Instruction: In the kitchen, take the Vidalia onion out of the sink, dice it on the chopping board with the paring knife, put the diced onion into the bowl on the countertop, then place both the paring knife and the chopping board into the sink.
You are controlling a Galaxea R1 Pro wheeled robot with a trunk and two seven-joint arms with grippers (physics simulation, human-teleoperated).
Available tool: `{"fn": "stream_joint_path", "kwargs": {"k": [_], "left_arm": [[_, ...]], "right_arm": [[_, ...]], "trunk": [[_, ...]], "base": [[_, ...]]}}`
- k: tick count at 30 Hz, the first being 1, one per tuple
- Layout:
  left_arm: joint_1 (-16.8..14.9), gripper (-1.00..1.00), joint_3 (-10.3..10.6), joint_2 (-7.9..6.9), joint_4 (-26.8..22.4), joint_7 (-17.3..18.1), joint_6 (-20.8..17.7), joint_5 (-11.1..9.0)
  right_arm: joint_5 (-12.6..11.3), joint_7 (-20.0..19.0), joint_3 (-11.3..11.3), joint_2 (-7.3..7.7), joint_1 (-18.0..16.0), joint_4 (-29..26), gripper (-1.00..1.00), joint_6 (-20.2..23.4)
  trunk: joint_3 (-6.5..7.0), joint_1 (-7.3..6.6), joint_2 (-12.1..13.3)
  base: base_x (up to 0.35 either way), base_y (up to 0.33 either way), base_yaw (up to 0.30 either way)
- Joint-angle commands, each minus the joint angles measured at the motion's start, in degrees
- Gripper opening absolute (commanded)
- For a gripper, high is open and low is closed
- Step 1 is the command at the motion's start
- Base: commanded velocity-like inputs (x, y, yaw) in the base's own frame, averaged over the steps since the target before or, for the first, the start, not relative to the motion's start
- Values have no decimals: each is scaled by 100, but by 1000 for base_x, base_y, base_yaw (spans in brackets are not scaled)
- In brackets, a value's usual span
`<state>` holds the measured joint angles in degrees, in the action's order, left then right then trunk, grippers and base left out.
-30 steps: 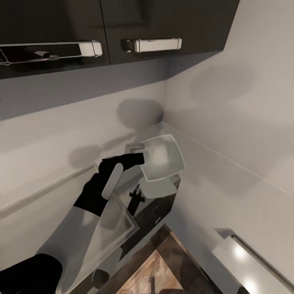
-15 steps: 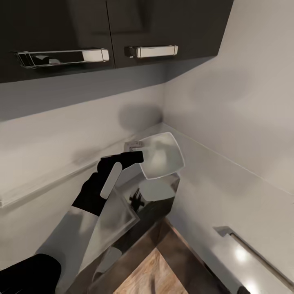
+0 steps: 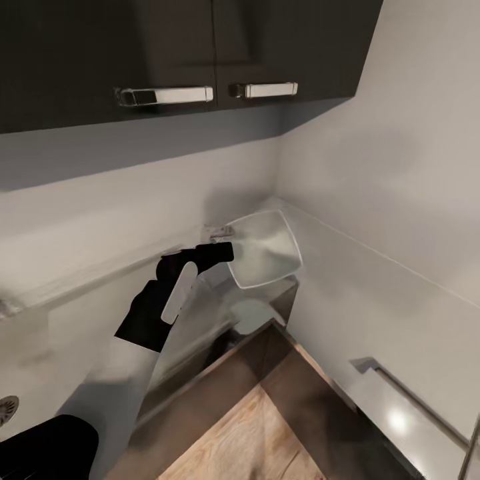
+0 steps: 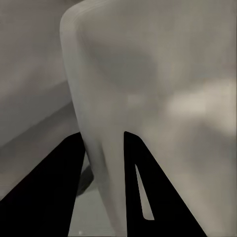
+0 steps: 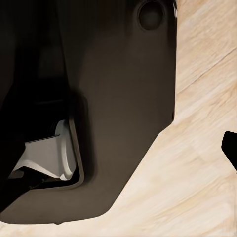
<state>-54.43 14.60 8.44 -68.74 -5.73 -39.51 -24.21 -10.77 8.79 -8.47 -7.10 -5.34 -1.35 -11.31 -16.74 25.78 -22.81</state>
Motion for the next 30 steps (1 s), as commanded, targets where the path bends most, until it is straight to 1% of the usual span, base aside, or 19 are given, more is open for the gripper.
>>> {"fn": "stream_joint_path", "kwargs": {"k": [1, 13, 18, 30], "left_arm": [[-6, -100, 8, 0, -6, -60, -19, -66], [-6, -100, -23, -5, -54, -60, -22, -66], [-6, -100, -47, -33, -107, -60, -22, -66], [-5, -100, -62, -43, -106, -60, -26, -66]], "right_arm": [[-57, 20, -49, -2, -3, 3, 100, -20], [-56, 26, -49, 1, -3, -6, 100, -20], [-56, 26, -49, 6, -3, -6, 100, -20], [-56, 26, -49, 7, -3, -6, 100, -20]], "trunk": [[-3, 0, -11], [83, 0, -11], [119, 0, -11], [204, 0, -11]], "base": [[-333, 0, 208], [-333, 21, 210], [-333, 85, 211], [-333, 105, 211]]}}
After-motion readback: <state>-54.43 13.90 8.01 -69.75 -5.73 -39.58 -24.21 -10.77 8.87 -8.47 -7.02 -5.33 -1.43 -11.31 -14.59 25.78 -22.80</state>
